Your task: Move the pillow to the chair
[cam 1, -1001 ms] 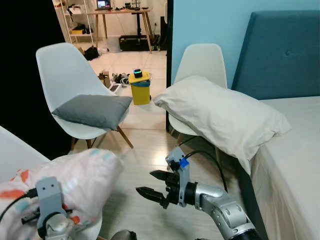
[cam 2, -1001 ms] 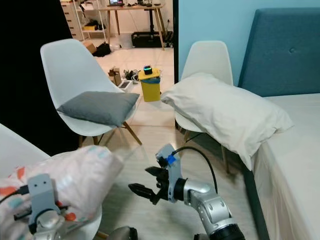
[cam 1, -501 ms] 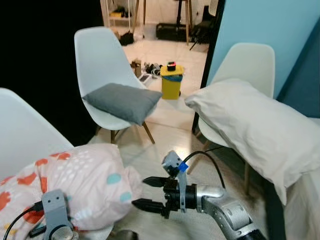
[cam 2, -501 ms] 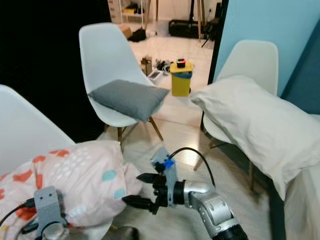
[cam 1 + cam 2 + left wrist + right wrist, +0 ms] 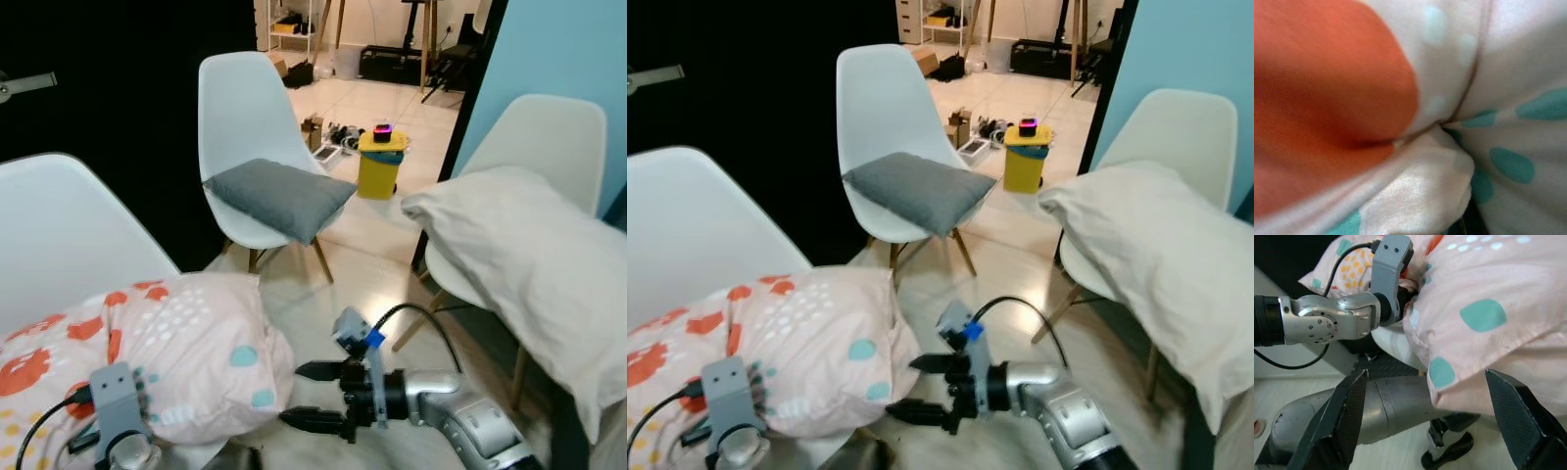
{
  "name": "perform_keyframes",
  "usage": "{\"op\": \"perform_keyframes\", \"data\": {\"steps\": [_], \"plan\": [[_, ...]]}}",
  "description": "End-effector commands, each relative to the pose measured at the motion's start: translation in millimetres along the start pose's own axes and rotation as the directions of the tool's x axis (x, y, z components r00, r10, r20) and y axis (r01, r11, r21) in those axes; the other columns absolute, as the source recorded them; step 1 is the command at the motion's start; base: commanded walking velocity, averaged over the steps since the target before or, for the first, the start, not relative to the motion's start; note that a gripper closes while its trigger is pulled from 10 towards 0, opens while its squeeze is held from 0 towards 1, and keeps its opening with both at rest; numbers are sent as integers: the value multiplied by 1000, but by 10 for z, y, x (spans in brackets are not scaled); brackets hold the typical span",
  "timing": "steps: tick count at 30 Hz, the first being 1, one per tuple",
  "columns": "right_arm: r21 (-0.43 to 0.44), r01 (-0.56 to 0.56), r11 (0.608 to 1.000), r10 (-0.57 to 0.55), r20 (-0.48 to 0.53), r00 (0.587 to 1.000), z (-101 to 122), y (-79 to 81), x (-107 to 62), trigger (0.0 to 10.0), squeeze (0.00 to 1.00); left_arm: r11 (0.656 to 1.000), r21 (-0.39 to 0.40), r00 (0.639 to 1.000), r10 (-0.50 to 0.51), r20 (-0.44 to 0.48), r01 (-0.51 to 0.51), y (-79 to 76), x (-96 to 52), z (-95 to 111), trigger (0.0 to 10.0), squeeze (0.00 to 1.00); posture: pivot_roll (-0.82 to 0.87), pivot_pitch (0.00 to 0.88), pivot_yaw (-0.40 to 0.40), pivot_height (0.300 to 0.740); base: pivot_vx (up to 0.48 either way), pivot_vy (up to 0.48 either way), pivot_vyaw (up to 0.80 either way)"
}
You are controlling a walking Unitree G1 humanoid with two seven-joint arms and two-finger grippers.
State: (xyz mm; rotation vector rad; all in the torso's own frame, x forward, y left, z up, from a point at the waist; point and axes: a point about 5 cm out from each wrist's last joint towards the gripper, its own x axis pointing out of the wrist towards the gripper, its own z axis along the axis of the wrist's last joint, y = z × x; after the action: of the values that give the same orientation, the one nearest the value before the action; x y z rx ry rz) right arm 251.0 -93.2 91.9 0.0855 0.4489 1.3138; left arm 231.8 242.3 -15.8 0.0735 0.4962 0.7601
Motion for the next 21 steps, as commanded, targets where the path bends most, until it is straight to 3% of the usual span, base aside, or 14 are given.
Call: {"op": "perform_keyframes", "data": {"steps": [1,5,12,20,21], "plan": [[-10,-8,1000,8,-7,1000,16,13,26,10000,0,1000,-5,1000,21,12,-21,62,39,31,10000,0,94,58,-24,600,0,0,781],[-7,15,1000,-15,-19,1000,2,-13,16,10000,0,1000,6,997,-30,68,30,-48,29,151,10000,0,95,58,-24,600,0,0,781],[-15,78,997,-78,-45,996,-31,-76,17,10000,0,998,15,996,-57,75,56,-96,25,174,10000,0,93,58,-23,600,0,0,789],[-19,118,993,-119,-130,984,-145,-117,-4,10000,0,997,33,997,-65,47,64,-84,18,93,10000,0,91,69,-27,600,0,0,0],[-26,121,992,-124,-146,982,-171,-115,-8,10000,0,997,36,997,-65,42,63,-76,14,73,10000,67,91,72,-29,600,0,0,0]]}}
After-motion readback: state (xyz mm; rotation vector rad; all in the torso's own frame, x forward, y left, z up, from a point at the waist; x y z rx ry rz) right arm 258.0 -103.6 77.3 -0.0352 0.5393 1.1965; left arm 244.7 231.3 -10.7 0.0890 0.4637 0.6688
